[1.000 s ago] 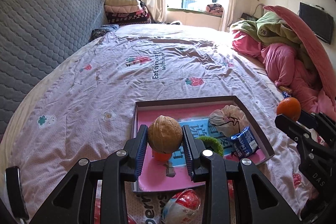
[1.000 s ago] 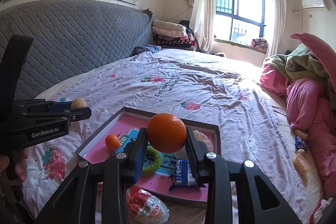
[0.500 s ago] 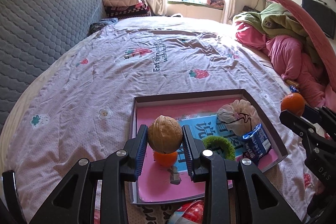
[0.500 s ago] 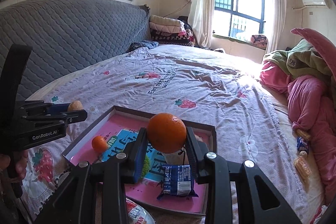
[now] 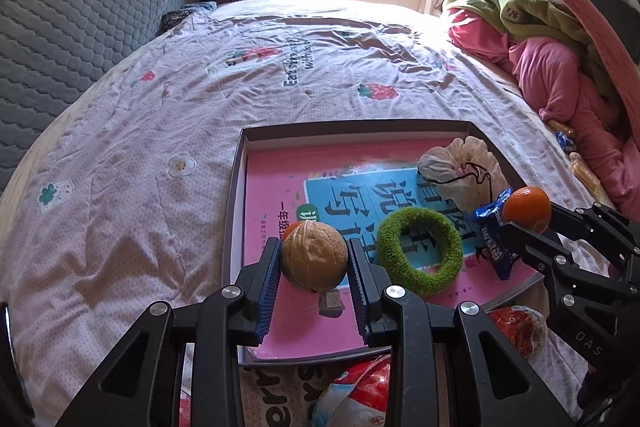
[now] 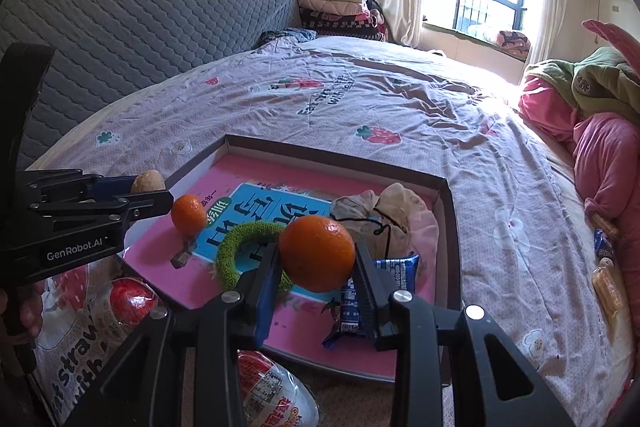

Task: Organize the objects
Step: 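Lower the walnut into the tray with the left tool while the right tool lowers the orange beside the ring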

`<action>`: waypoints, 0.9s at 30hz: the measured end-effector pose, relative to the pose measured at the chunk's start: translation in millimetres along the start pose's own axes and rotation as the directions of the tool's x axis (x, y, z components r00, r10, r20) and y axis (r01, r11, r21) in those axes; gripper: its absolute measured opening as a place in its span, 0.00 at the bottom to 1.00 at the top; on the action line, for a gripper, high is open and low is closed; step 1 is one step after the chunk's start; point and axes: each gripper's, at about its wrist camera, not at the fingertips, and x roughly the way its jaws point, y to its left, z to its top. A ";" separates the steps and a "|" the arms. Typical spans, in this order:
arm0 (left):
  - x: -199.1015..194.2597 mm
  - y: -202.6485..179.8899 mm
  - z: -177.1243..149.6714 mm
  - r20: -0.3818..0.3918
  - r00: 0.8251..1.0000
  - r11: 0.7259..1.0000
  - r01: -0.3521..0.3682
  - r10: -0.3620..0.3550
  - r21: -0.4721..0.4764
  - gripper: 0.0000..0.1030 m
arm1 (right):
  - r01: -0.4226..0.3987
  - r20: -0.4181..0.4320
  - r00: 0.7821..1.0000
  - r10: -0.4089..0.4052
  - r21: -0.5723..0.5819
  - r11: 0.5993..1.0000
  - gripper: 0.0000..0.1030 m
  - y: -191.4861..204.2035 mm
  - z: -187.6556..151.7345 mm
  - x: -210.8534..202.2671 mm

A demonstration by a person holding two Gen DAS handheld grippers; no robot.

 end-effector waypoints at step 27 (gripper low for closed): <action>37.4 -0.7 -9.2 -0.119 0.992 0.999 0.040 -0.043 -0.023 0.32 | -0.068 -0.127 0.989 0.071 0.029 0.997 0.35 7.2 -13.1 34.4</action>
